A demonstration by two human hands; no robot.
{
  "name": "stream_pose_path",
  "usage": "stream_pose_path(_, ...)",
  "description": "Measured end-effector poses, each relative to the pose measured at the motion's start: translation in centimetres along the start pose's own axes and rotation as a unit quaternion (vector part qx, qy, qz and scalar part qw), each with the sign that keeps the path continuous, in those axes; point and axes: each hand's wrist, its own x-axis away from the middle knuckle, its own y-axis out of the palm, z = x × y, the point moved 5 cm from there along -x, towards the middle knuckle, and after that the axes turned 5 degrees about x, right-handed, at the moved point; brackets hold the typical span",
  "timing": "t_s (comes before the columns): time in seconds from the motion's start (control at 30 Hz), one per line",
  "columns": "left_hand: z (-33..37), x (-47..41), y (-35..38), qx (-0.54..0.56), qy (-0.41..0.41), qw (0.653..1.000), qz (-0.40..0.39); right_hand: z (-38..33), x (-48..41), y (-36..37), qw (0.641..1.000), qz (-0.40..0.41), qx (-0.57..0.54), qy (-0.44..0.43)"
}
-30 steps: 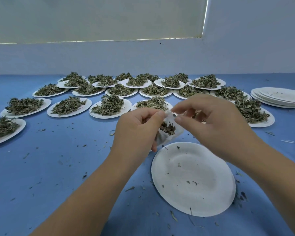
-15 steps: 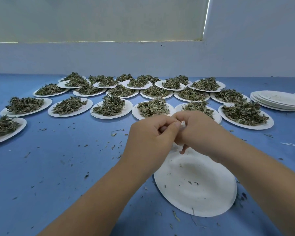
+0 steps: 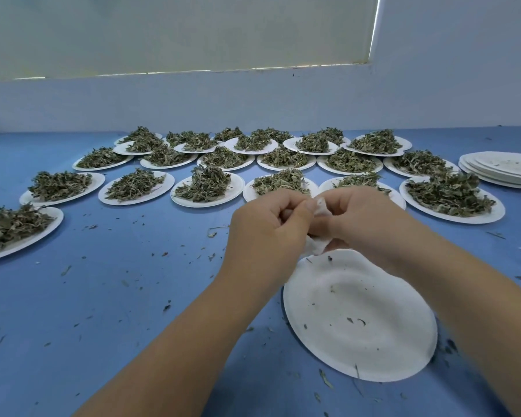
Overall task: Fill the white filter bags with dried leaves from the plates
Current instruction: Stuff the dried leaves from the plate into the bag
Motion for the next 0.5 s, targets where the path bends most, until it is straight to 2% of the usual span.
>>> stream_pose_path(0.13,0.2,0.5,1.0,-0.008,0.012,0.999,-0.035,0.4,-0.6,0.5,0.991,0.074,0.101,0.044)
stream_pose_path(0.3,0.0,0.4,1.0,0.012,-0.006,0.999,-0.045,0.7,-1.3,0.9,0.974,0.108,0.185,0.067)
stream_pose_path(0.37,0.2,0.3,0.9,0.015,-0.001,0.999,-0.037,0.7,-0.8,0.8,0.990,0.088,0.106,0.037)
stream_pose_path(0.43,0.3,0.3,0.6,0.013,0.006,1.000,-0.028,0.6,0.0,0.7,1.000,0.023,-0.006,-0.003)
stream_pose_path(0.5,0.4,0.3,0.5,0.017,0.011,1.000,-0.023,0.5,0.8,0.5,0.999,-0.038,-0.030,-0.025)
